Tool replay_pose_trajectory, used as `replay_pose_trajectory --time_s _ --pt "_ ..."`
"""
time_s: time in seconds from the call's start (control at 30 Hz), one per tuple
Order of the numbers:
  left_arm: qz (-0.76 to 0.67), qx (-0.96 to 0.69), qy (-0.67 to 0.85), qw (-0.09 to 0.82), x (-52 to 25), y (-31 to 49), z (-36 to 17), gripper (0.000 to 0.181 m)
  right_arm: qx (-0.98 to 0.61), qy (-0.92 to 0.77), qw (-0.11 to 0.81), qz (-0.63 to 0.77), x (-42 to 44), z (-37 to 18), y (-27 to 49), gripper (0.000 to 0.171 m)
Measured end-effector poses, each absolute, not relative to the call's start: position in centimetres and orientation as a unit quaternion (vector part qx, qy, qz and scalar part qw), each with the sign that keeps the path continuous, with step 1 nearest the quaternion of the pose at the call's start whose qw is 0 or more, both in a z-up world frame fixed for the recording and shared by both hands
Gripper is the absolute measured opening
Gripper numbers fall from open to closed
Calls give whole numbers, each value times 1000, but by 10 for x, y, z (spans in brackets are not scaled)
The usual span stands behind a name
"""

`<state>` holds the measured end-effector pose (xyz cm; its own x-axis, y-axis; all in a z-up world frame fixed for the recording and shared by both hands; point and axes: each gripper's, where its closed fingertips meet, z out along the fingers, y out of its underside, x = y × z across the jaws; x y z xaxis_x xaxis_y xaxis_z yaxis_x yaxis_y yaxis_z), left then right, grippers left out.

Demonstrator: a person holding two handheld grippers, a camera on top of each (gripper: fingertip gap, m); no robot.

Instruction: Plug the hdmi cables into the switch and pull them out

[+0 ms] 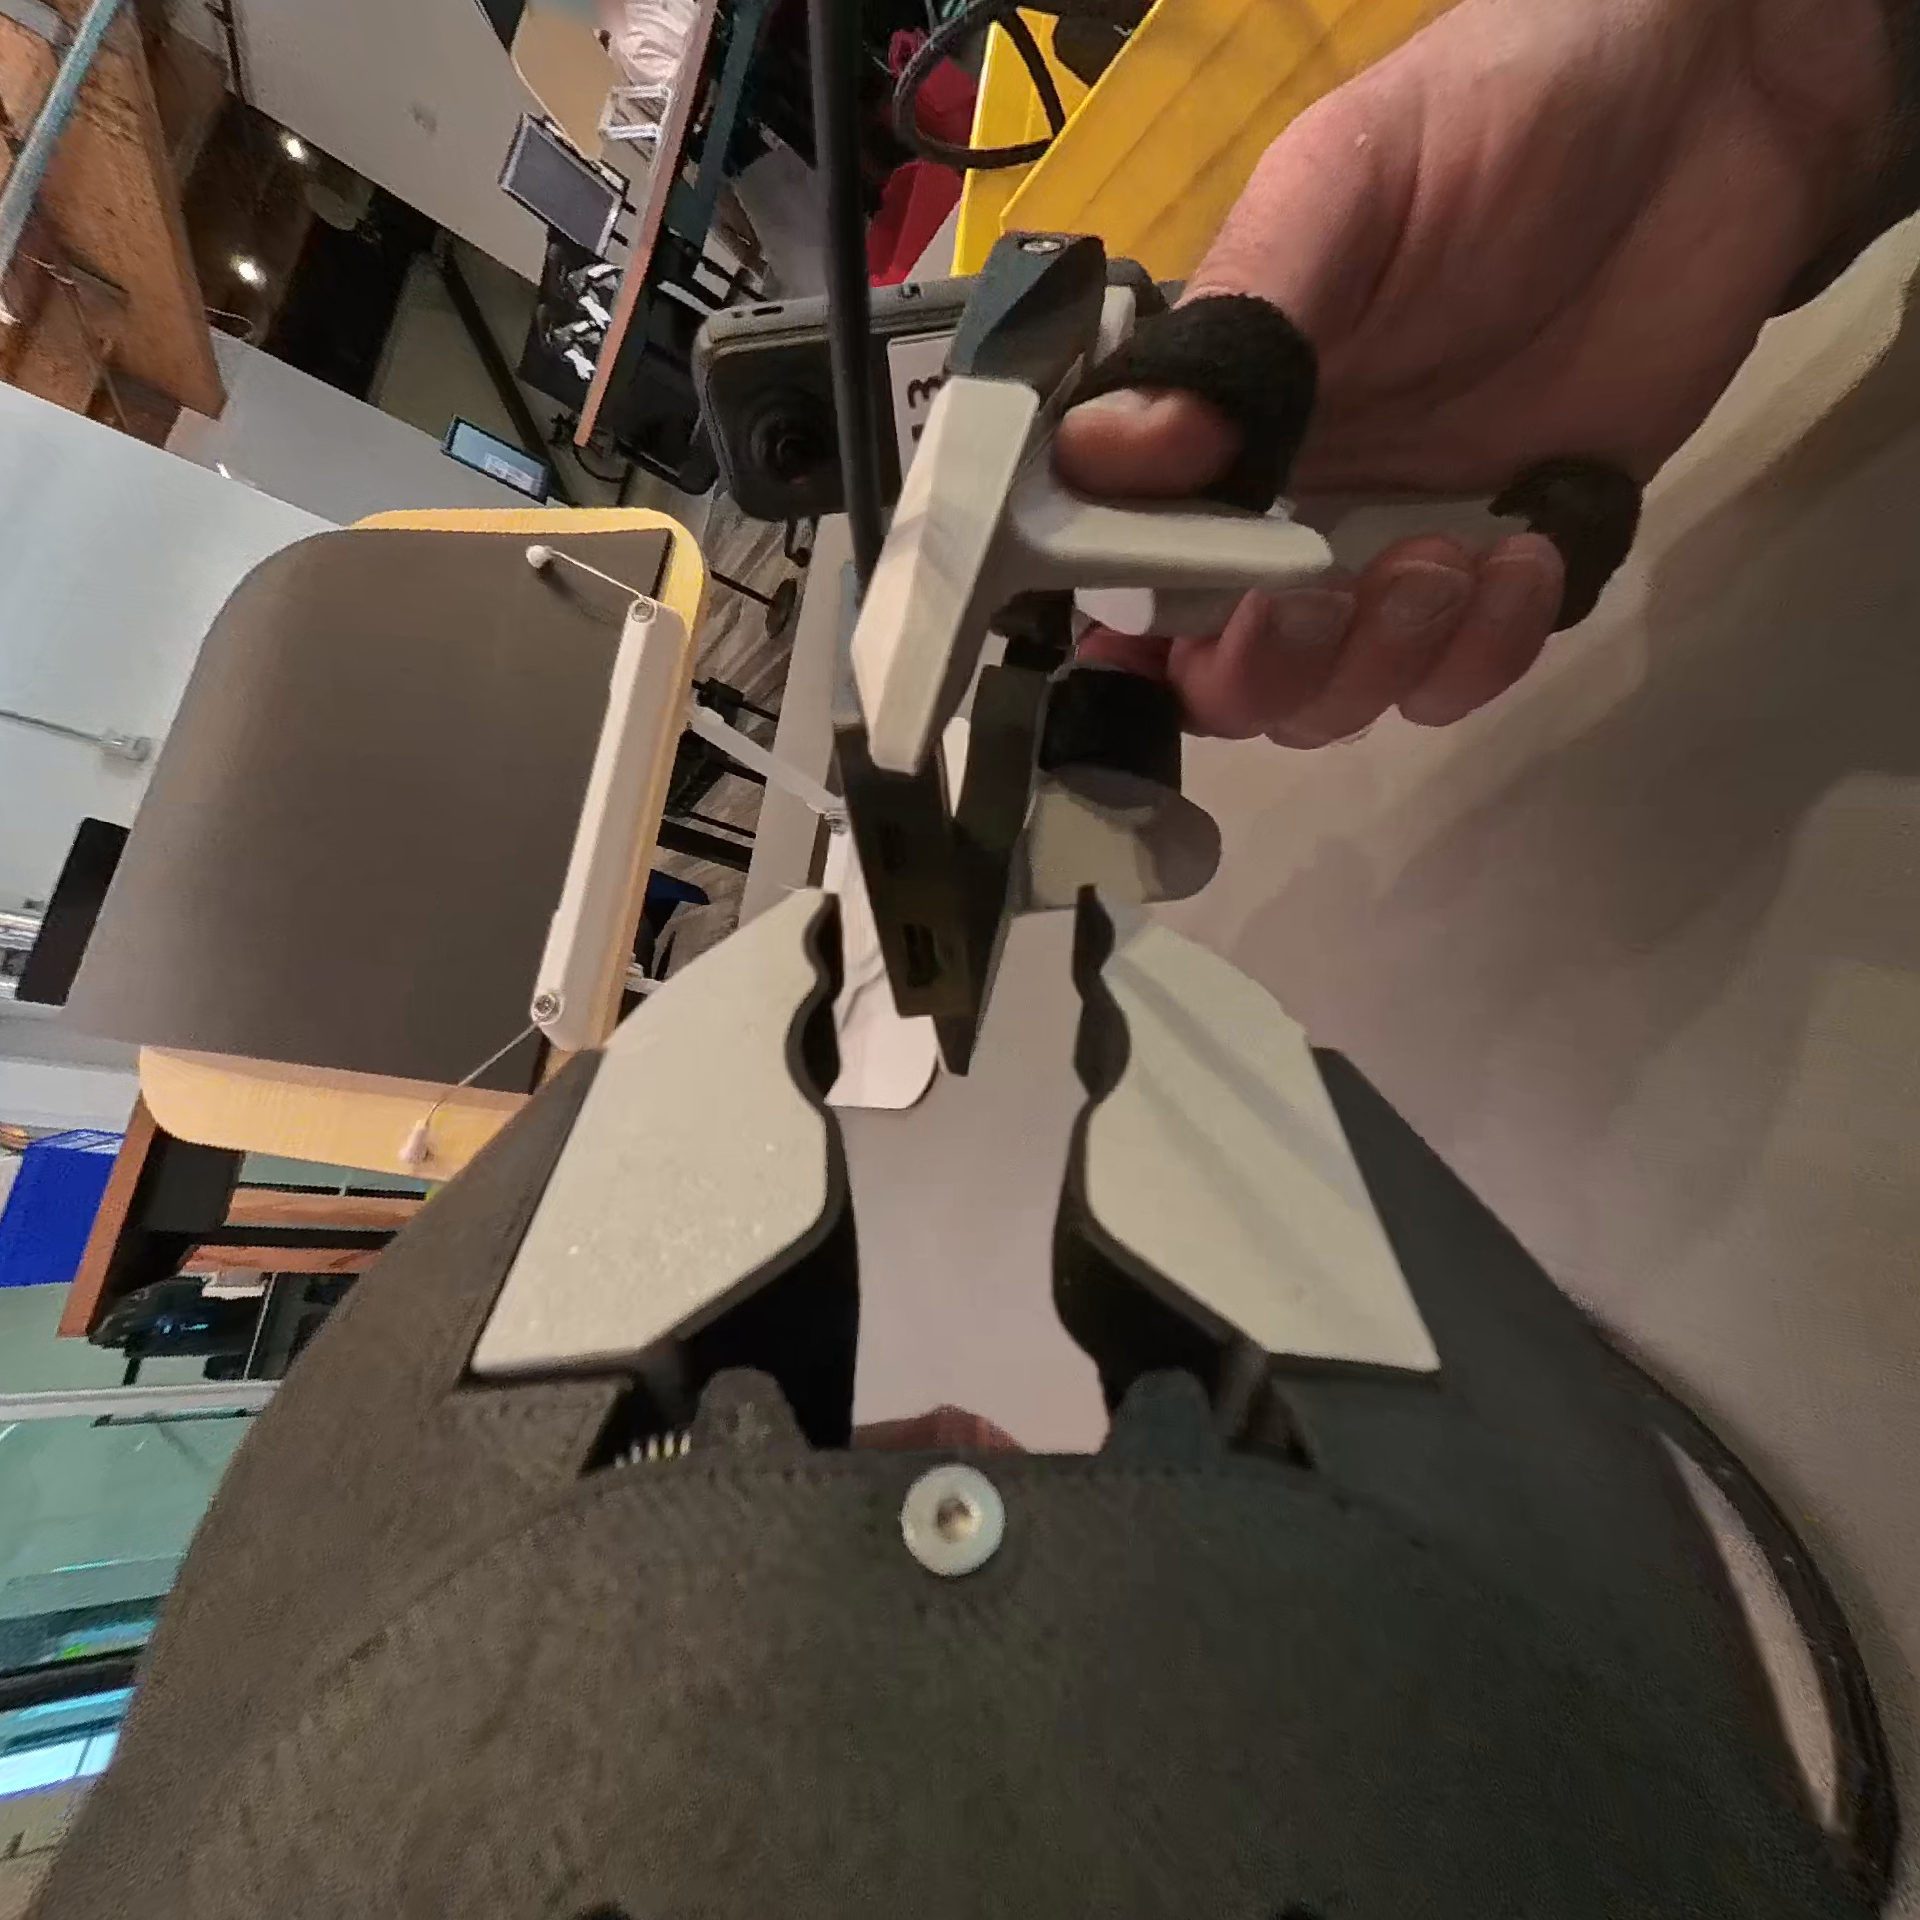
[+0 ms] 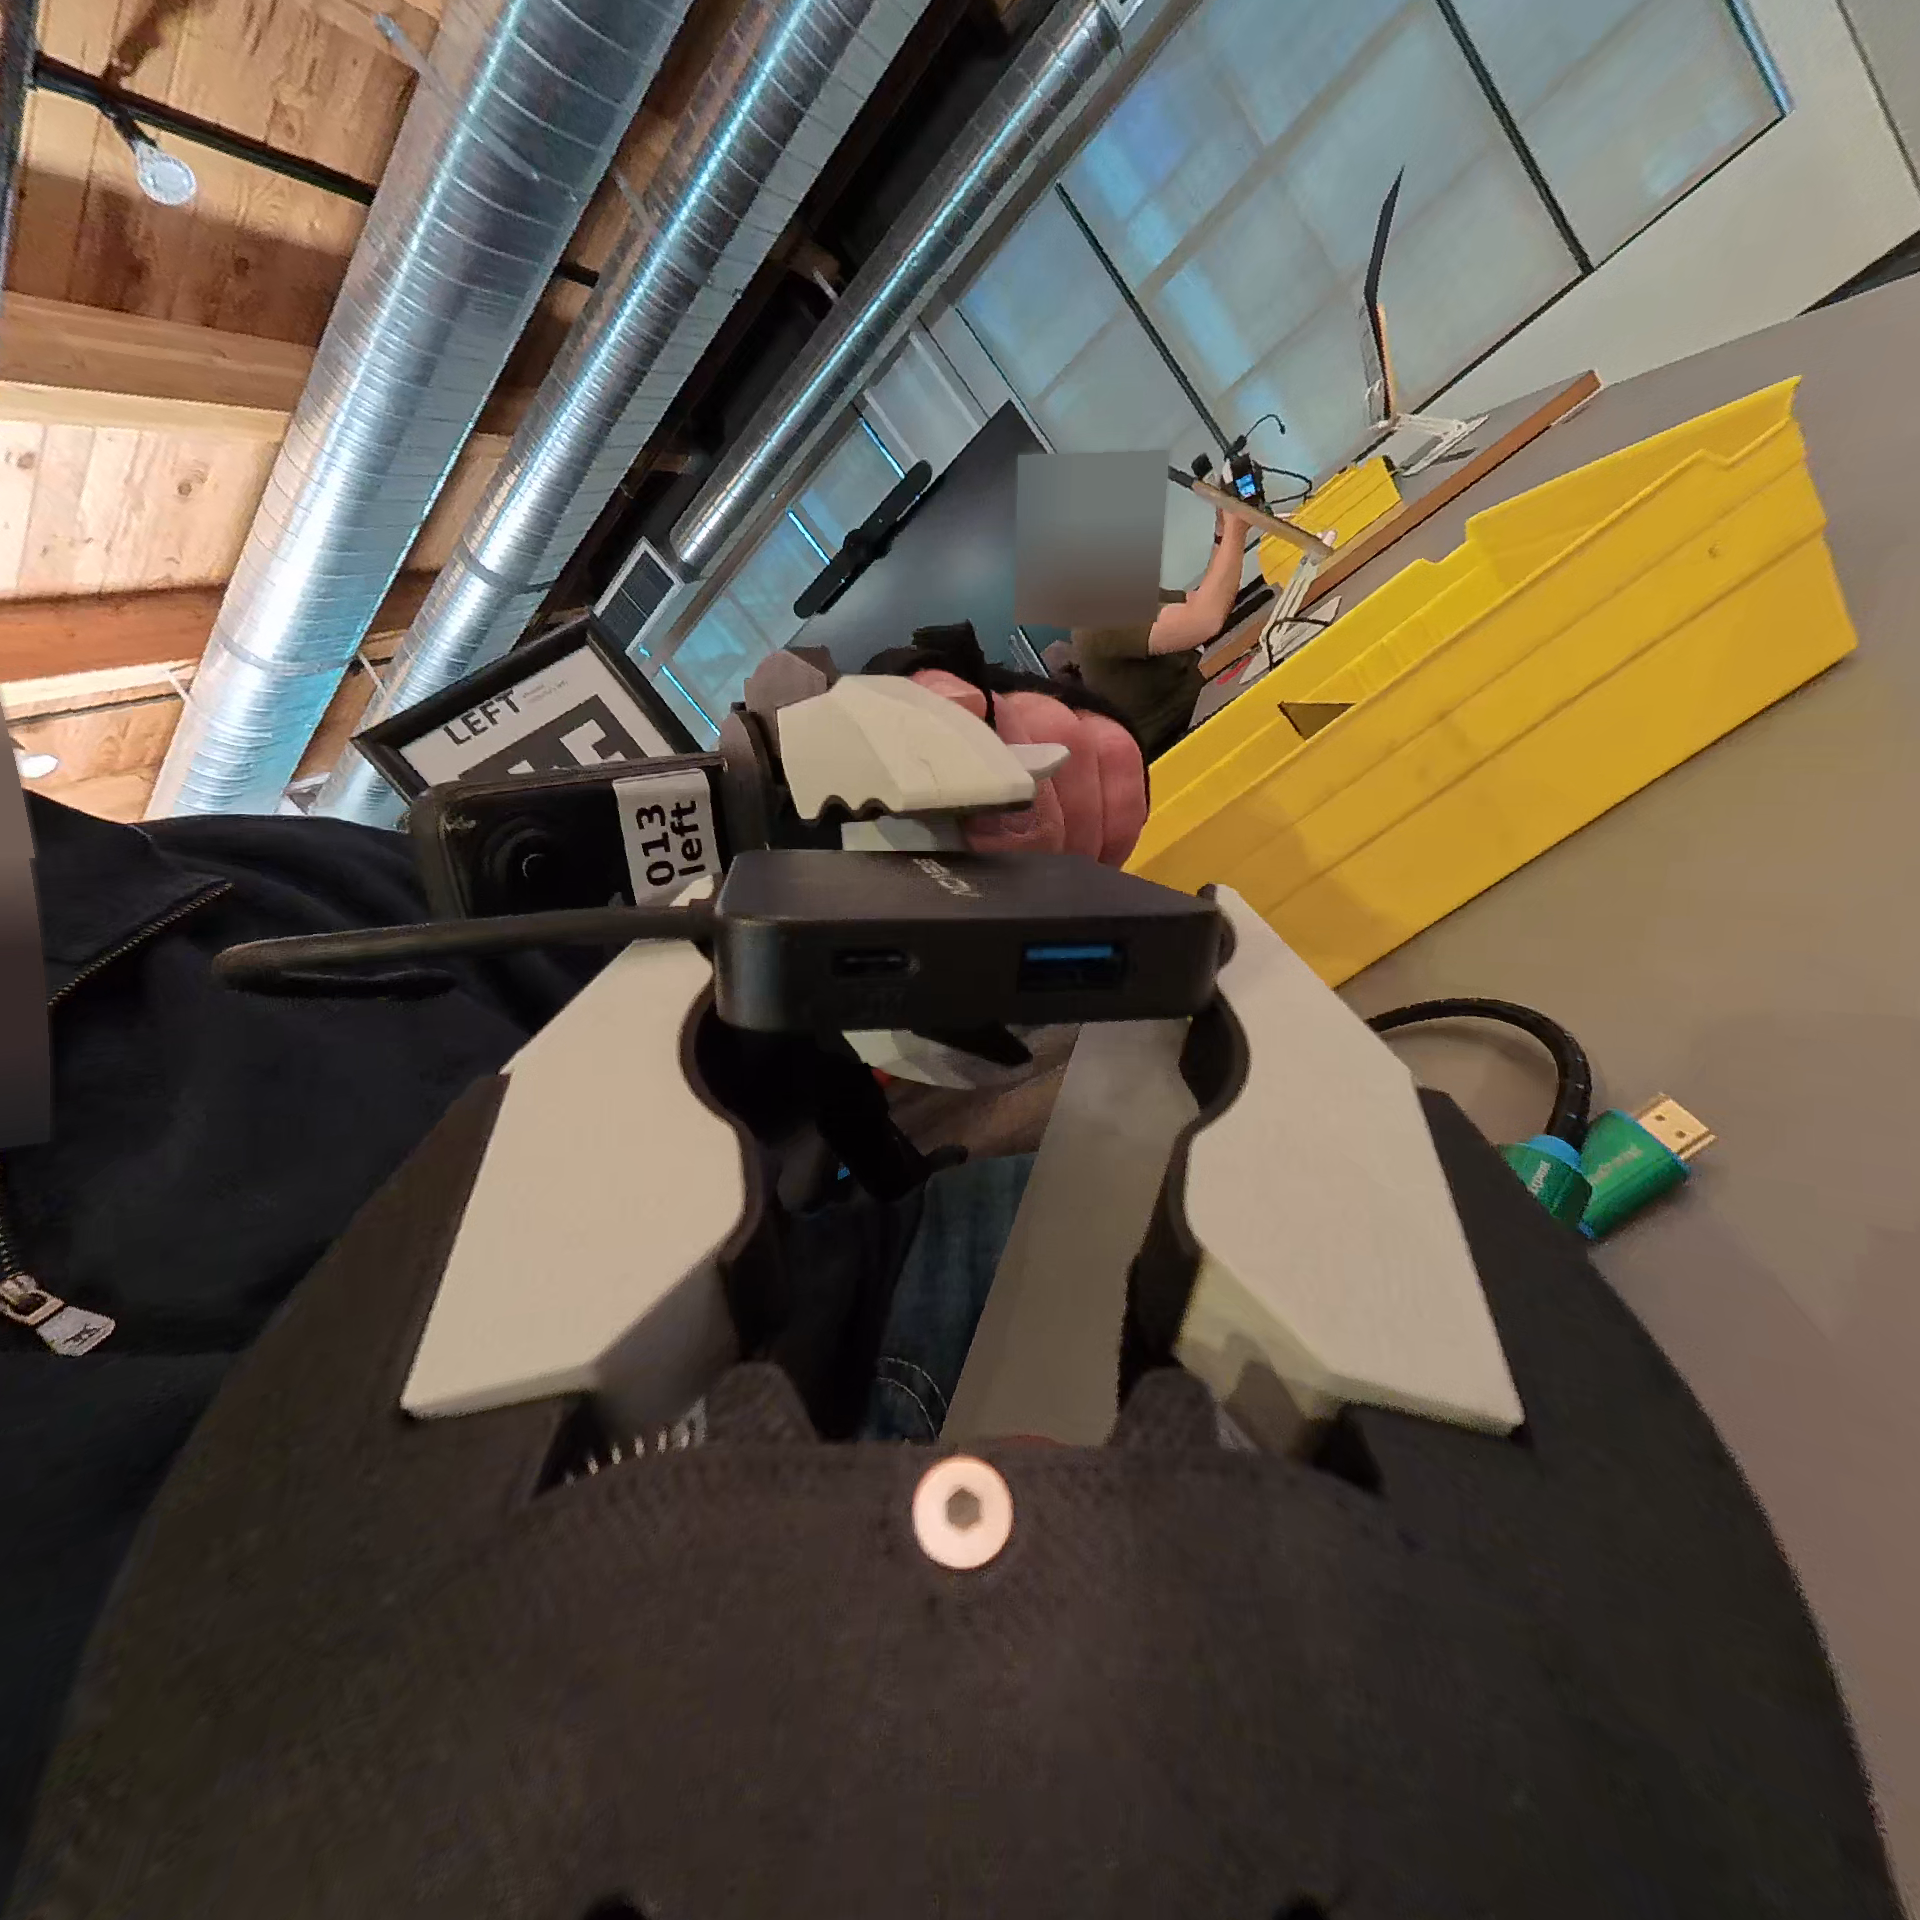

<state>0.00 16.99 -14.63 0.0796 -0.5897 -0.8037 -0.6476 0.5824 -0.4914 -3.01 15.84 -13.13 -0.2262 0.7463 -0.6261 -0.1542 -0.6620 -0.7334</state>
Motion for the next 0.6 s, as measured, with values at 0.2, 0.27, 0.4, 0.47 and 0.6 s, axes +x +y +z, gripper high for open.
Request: replay_pose_trajectory --time_s 0.2,0.27,0.4,0.47,0.6 --pt "44 -451 672 585 3 169 -145 16 -552 -274 290 732 -37 -138 154 86" --pt "37 -462 665 586 2 170 -144 16 -548 -266 297 735 -38 -136 156 87" --pt "44 -462 658 594 3 170 -141 16 -537 -270 299 741 -38 -130 155 87" --pt "37 -467 658 590 4 169 -143 16 -539 -268 300 740 -38 -131 156 87" --pt "29 -477 657 583 5 168 -149 17 -549 -276 313 725 -36 -134 158 87"
